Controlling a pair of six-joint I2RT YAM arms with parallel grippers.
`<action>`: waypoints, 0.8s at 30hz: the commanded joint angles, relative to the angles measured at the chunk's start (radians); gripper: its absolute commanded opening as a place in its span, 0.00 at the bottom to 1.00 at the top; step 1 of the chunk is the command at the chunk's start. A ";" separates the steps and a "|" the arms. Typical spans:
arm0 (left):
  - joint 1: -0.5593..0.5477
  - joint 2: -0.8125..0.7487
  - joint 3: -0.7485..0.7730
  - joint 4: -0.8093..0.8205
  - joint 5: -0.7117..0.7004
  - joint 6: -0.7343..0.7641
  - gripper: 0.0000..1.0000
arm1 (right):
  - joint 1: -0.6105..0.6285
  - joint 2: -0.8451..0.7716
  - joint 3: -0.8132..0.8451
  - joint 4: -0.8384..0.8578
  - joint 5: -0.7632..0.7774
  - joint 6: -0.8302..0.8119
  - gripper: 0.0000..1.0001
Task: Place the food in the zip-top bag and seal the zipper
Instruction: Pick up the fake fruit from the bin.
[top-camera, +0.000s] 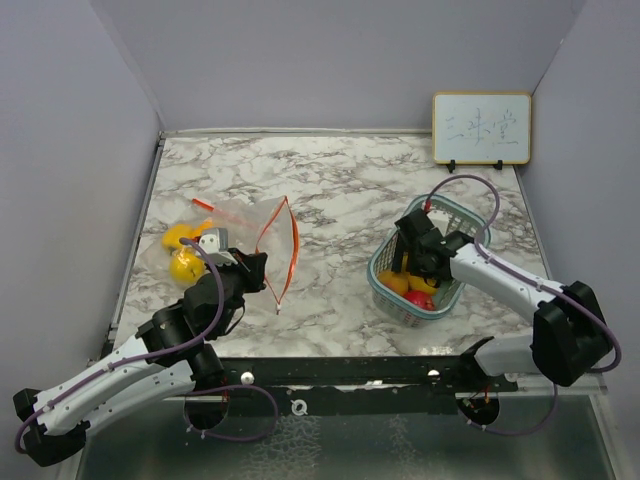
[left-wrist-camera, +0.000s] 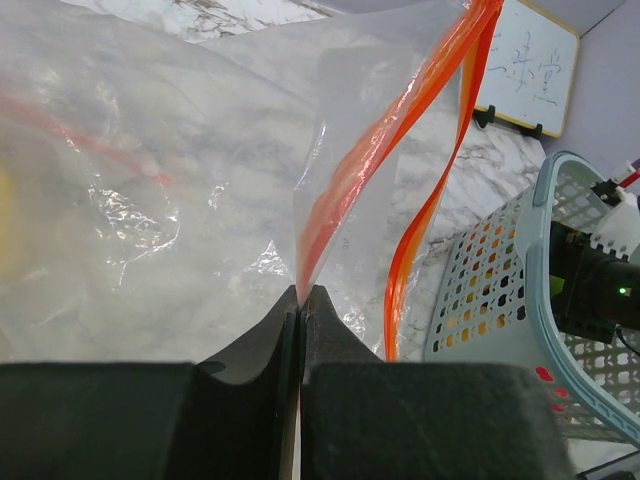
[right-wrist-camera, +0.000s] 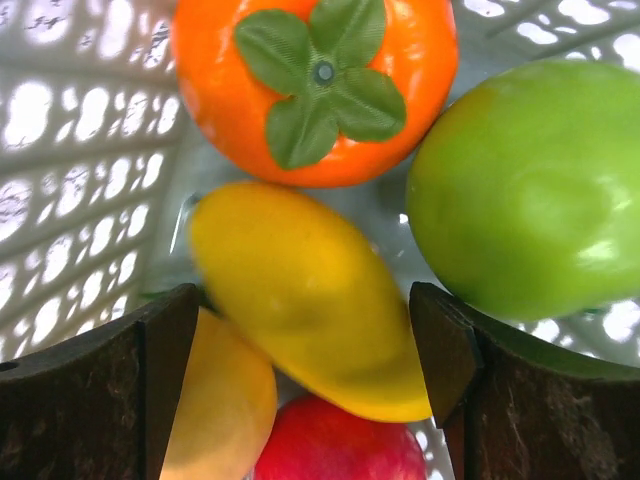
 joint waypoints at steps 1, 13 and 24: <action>0.002 -0.002 -0.007 0.010 -0.002 0.009 0.00 | -0.027 0.089 -0.056 0.116 -0.111 -0.036 0.87; 0.002 -0.005 -0.010 -0.003 -0.021 0.009 0.00 | -0.026 -0.010 -0.049 0.103 -0.083 -0.042 0.23; 0.002 -0.005 -0.013 -0.017 -0.034 0.007 0.00 | -0.026 -0.304 0.090 0.095 -0.251 -0.201 0.02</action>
